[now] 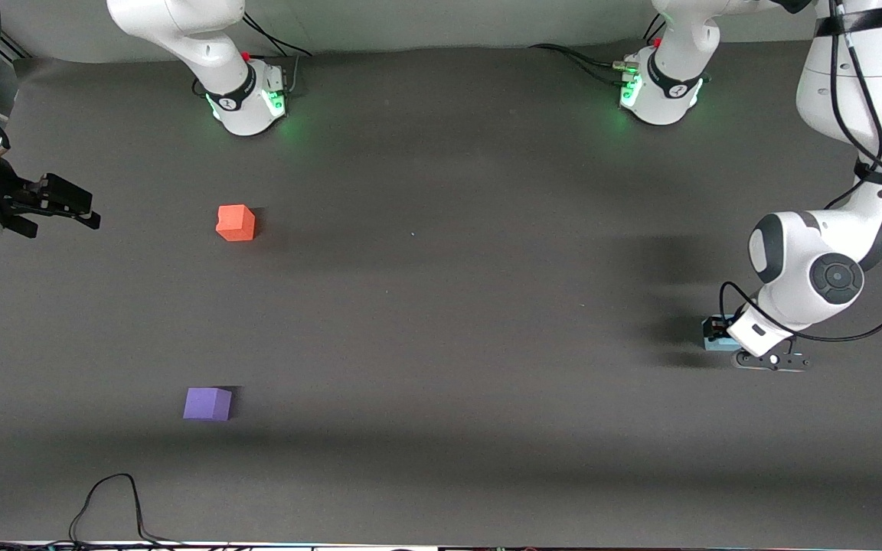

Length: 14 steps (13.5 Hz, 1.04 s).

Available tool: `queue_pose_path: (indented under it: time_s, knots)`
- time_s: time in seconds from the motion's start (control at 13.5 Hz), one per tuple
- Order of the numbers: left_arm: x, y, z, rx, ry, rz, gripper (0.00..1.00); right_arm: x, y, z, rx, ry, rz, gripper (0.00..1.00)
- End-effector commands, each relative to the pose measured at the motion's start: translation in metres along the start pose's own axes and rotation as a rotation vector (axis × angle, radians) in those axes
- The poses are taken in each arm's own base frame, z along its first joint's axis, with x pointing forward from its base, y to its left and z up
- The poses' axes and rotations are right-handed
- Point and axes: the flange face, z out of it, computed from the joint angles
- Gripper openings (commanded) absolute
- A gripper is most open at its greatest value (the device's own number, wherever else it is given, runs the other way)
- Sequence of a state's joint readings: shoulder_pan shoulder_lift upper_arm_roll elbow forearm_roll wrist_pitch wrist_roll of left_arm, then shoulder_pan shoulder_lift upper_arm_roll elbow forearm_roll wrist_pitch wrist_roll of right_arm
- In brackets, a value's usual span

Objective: Place blue block between orange and purple blocks
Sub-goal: 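Lower the left gripper onto the light blue block and grasp it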

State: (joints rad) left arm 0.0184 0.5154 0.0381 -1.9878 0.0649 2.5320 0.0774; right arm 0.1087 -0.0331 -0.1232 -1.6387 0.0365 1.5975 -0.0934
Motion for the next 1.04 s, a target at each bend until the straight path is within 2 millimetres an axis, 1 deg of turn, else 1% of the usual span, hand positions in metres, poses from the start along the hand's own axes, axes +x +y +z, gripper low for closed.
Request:
queue_pose_path:
  time_s: [0.0, 0.07, 0.15, 0.22, 0.3, 0.44, 0.52, 0.59, 0.67, 0.74, 0.89, 0.96]
  knots:
    - [-0.005, 0.0, -0.003, -0.003, -0.016, -0.019, 0.34, -0.004, -0.001, 0.0, 0.003, -0.003, -0.001, 1.0]
    - [-0.003, 0.0, -0.008, -0.002, -0.007, -0.02, 0.34, -0.004, -0.001, 0.0, 0.003, -0.003, -0.001, 1.0]
    - [0.001, -0.004, -0.022, 0.0, 0.002, -0.022, 0.34, -0.004, -0.002, -0.001, 0.003, -0.001, -0.001, 1.0]
    - [0.004, -0.008, -0.045, 0.002, -0.016, -0.023, 0.34, -0.004, -0.001, 0.0, 0.003, -0.003, -0.001, 1.0]
    - [0.009, -0.018, -0.072, 0.003, -0.035, -0.035, 0.34, -0.003, -0.001, 0.0, 0.003, -0.002, 0.001, 1.0]
    - [0.021, -0.025, -0.139, 0.001, -0.08, -0.056, 0.34, -0.003, -0.001, 0.001, 0.003, -0.004, -0.001, 1.0]
    - [0.028, -0.021, -0.173, -0.001, -0.114, -0.056, 0.34, -0.003, -0.001, 0.001, 0.003, -0.004, 0.001, 1.0]
    - [0.034, -0.015, -0.203, -0.002, -0.15, -0.072, 0.34, -0.003, -0.001, 0.001, 0.003, -0.004, 0.001, 1.0]
    - [0.039, 0.008, -0.227, -0.004, -0.182, -0.082, 0.34, -0.003, -0.001, 0.001, 0.003, -0.004, -0.001, 1.0]
    - [0.044, 0.031, -0.247, -0.005, -0.187, -0.098, 0.34, -0.003, -0.001, 0.001, 0.003, -0.004, 0.001, 1.0]
    - [0.051, 0.098, -0.277, -0.041, -0.155, -0.185, 0.34, -0.003, -0.001, 0.0, 0.003, -0.002, 0.001, 1.0]
    - [0.052, 0.138, -0.284, -0.055, -0.148, -0.239, 0.34, -0.003, -0.001, 0.0, 0.003, -0.003, -0.001, 1.0]
